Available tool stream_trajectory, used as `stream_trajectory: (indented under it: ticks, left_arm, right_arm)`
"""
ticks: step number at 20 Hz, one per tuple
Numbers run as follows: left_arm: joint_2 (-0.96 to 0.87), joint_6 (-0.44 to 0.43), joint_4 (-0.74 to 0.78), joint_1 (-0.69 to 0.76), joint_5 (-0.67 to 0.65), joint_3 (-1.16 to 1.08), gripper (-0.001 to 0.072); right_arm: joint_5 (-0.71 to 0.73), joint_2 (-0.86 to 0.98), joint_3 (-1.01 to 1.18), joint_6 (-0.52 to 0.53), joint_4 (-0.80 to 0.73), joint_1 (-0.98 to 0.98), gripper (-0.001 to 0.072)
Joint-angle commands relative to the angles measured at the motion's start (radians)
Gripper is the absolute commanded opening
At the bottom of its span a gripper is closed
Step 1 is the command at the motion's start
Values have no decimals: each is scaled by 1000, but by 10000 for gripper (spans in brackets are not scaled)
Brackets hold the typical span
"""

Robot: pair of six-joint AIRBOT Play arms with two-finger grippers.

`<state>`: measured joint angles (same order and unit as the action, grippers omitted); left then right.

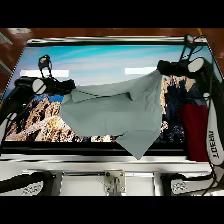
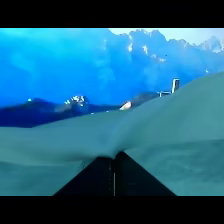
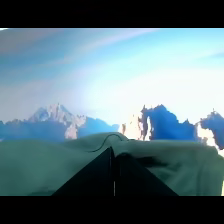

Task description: Fold the shirts.

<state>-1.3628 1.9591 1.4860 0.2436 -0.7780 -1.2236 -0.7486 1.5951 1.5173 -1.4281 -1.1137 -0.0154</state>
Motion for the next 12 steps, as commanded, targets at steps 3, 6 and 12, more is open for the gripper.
stream_trajectory:
  ticks: [3,6,12]
  left_arm:
    - [-166,-16,-72,-19,-107,0,377]
    - [-162,-195,-68,-106,-360,-39,599]
    - [-107,-465,-233,-232,-720,26,612]
  right_arm:
    - [-44,120,1,-99,10,35,82]
    - [-154,71,45,-72,5,-10,692]
    - [-661,-32,24,78,-97,-175,480]
